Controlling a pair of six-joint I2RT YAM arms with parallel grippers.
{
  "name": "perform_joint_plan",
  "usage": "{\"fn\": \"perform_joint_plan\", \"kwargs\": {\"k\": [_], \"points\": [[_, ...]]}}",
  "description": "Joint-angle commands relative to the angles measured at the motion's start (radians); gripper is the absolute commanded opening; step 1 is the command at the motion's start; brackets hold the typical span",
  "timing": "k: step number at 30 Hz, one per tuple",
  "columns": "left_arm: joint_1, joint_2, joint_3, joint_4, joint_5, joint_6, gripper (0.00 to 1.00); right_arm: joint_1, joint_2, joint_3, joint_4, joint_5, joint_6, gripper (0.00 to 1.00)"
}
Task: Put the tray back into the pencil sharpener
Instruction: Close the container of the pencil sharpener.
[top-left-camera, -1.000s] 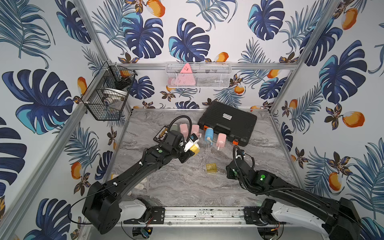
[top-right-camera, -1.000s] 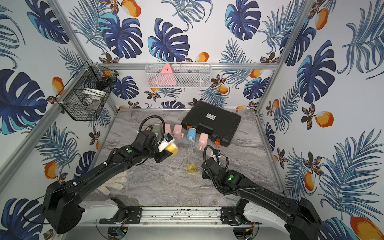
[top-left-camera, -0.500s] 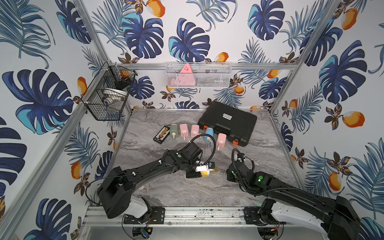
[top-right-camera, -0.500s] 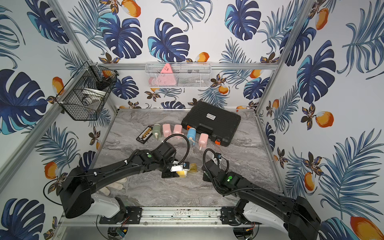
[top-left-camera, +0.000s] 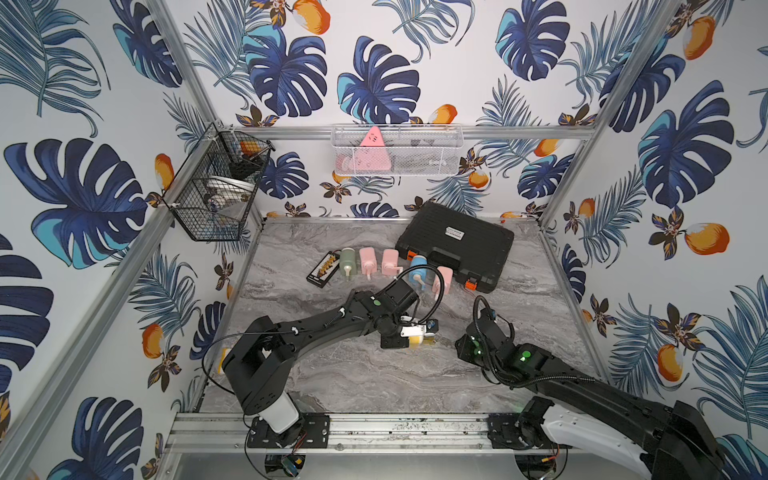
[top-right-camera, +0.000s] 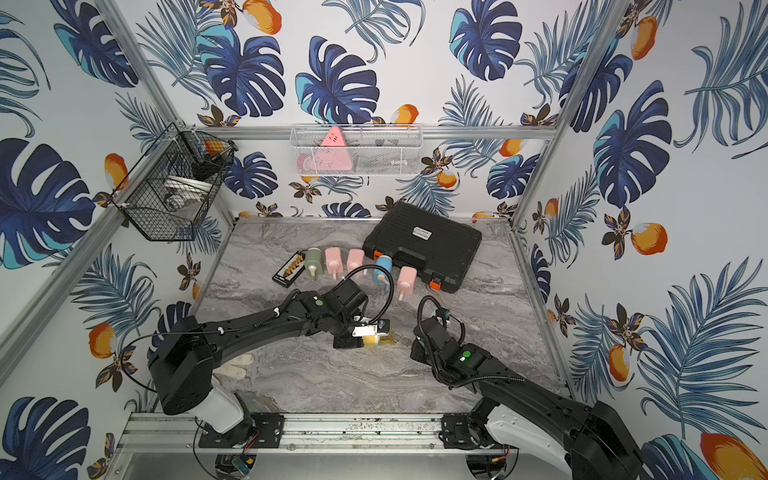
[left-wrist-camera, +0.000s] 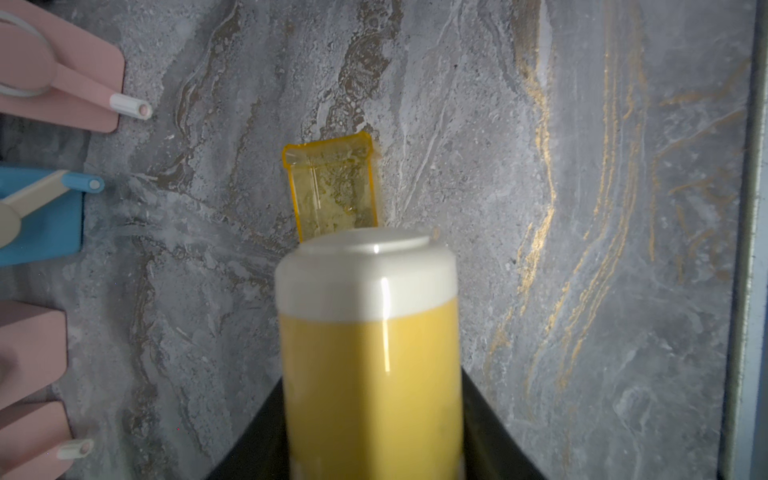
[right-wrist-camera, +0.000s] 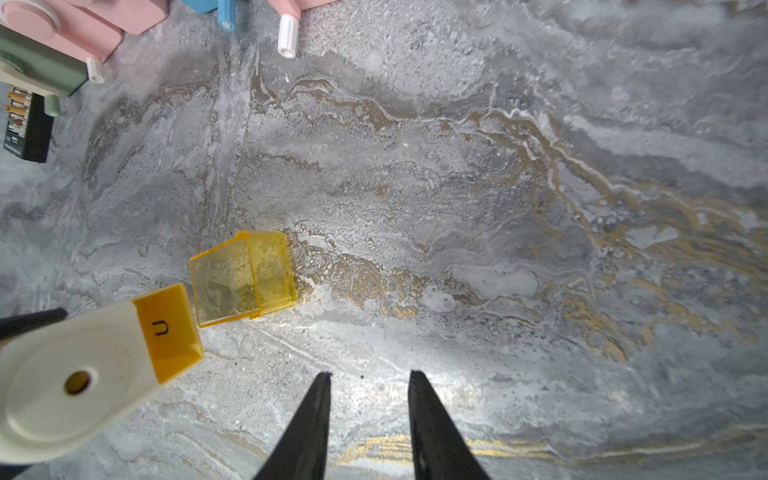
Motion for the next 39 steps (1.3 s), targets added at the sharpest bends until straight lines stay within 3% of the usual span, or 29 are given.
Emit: {"fn": "perform_joint_plan", "kwargs": {"k": [1, 15, 39], "points": [[0.025, -0.032, -0.018, -0.013, 0.060, -0.020, 0.32, -0.009, 0.016, 0.007, 0.038, -0.038, -0.012, 0.35], [0.072, 0.030, -0.052, 0.099, 0.126, -0.026, 0.40, -0.050, 0.184, 0.062, 0.170, -0.188, -0.088, 0.35], [0.075, 0.098, -0.074, 0.147, 0.067, -0.019, 0.51, -0.135, 0.399, 0.140, 0.305, -0.356, -0.187, 0.34]]}}
